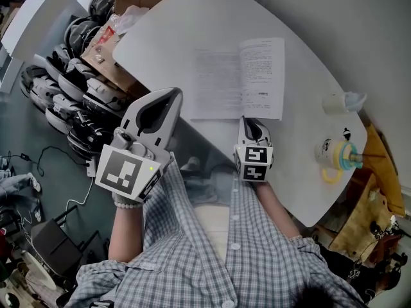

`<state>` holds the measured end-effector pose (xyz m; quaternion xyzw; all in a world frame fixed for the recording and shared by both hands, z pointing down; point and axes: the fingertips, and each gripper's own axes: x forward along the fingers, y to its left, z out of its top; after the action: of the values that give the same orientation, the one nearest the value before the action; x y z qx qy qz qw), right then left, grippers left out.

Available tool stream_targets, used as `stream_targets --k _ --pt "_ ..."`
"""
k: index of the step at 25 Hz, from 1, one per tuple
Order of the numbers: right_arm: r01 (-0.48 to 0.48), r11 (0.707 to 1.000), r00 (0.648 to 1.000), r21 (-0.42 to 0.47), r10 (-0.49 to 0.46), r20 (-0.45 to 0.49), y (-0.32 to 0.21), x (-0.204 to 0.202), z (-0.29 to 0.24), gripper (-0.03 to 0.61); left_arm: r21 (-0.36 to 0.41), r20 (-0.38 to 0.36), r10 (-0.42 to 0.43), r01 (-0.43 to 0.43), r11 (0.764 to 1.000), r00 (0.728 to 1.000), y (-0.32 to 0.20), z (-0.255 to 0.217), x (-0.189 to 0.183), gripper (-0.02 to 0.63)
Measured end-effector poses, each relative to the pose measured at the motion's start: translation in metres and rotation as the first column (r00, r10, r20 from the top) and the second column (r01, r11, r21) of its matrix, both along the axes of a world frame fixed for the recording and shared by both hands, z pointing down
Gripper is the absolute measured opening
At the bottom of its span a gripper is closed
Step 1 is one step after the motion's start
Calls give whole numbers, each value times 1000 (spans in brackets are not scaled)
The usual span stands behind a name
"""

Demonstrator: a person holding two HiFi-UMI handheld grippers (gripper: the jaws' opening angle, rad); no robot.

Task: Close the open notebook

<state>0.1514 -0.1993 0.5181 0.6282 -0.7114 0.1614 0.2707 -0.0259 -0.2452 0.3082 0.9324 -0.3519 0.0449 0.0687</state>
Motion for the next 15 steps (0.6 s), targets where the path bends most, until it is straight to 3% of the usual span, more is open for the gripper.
stream_targets --k 15 --pt "88 994 996 -72 -85 41 -3 -21 17 31 -6 7 -30 30 1000 1000 0 1 -10 6"
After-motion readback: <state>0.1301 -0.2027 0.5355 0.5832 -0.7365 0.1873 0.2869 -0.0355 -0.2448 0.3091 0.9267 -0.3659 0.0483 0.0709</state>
